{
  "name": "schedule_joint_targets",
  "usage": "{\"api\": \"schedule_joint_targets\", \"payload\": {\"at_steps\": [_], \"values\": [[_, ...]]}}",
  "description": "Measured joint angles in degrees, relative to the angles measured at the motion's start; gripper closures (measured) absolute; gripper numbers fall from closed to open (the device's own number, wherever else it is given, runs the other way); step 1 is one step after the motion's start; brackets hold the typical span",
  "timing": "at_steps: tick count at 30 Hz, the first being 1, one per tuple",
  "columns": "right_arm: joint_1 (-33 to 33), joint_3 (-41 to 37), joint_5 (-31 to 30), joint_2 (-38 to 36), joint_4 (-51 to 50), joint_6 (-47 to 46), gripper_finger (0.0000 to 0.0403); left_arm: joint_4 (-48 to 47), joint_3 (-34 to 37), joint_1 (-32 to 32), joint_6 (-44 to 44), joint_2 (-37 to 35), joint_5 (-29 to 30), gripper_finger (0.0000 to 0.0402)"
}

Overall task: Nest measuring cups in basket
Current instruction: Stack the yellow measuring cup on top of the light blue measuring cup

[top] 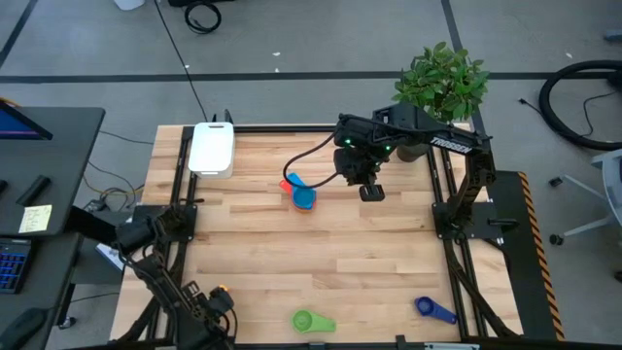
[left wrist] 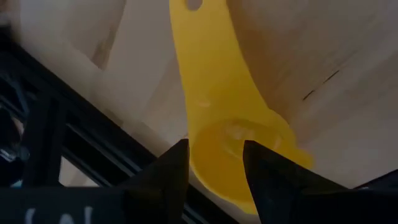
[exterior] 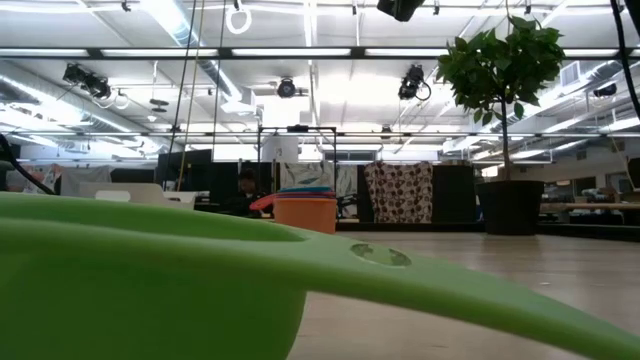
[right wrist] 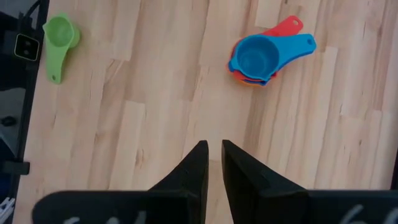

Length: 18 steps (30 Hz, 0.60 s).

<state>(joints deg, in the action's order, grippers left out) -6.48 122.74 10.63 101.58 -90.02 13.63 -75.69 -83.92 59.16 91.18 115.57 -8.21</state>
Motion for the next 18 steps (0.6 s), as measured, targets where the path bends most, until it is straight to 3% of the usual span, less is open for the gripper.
{"api": "schedule_joint_targets", "payload": {"at_steps": [18], "values": [[-1.99,0.0,0.0,0.02,0.0,0.0,0.0353,0.34,1.87,0.87,1.32,-0.09,-4.44,0.0244]]}}
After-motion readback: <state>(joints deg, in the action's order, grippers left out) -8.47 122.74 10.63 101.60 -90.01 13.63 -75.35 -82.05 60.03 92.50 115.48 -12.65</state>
